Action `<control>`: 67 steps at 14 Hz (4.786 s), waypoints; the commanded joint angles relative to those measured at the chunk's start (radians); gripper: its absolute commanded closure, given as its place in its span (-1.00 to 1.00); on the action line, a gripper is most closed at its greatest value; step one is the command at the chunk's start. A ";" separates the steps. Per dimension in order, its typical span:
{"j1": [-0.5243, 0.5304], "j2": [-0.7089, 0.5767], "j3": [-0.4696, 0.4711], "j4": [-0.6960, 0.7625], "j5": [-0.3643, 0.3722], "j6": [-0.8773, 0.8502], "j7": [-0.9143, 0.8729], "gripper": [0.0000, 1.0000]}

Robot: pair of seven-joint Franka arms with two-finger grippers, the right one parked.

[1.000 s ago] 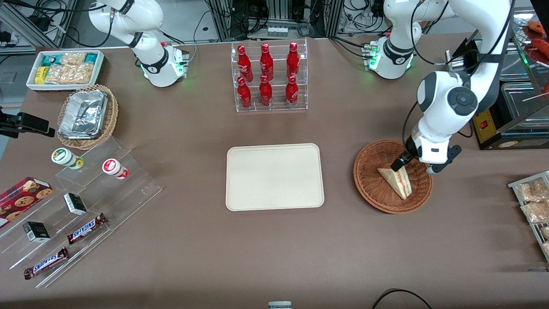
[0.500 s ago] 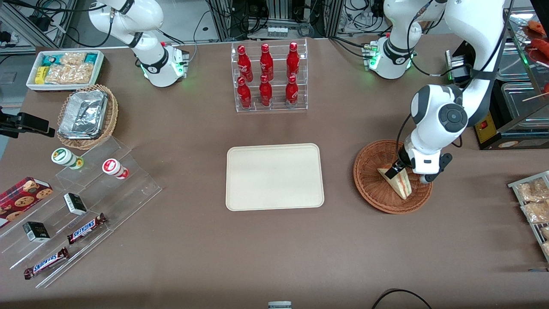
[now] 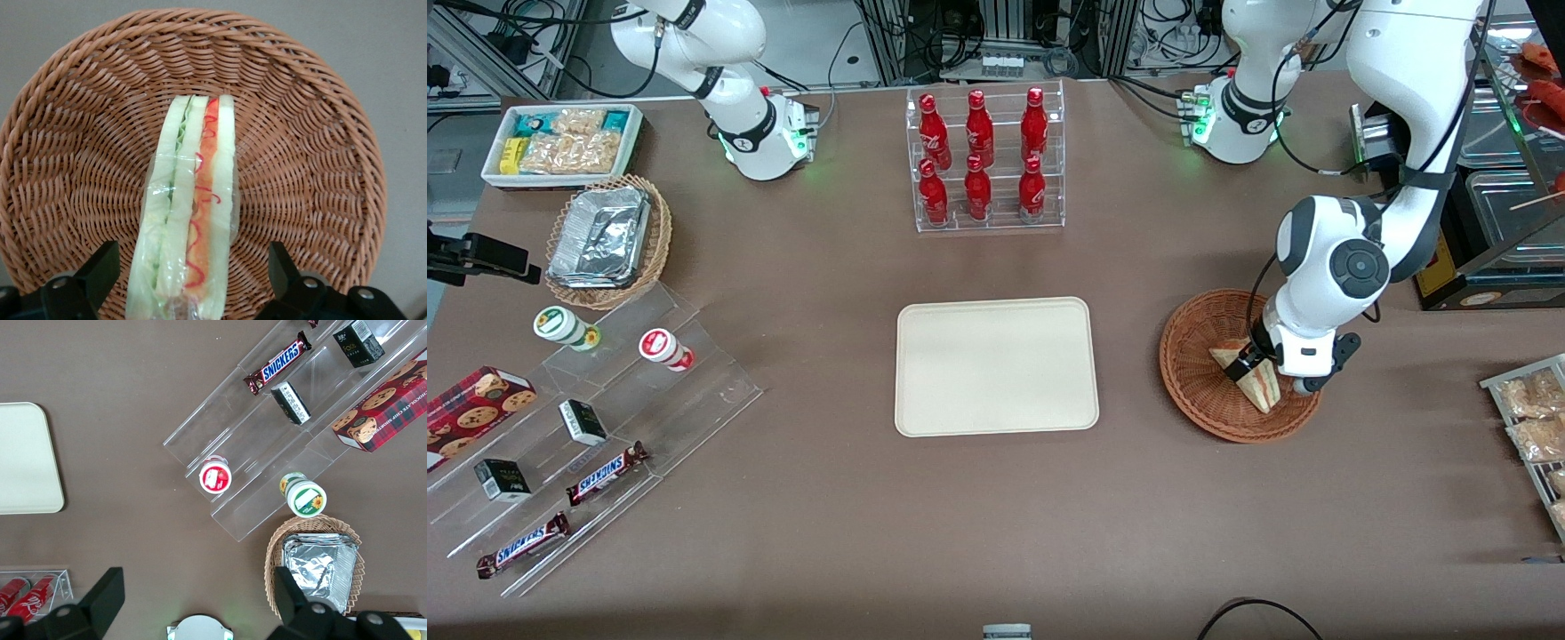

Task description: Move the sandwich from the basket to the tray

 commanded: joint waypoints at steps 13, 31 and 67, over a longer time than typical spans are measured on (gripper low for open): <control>-0.011 0.049 -0.090 0.407 0.044 -0.520 0.193 1.00; -0.433 0.541 -0.260 0.931 0.200 -0.517 -0.157 1.00; -0.211 0.259 -0.230 0.891 0.175 -0.830 0.271 -1.00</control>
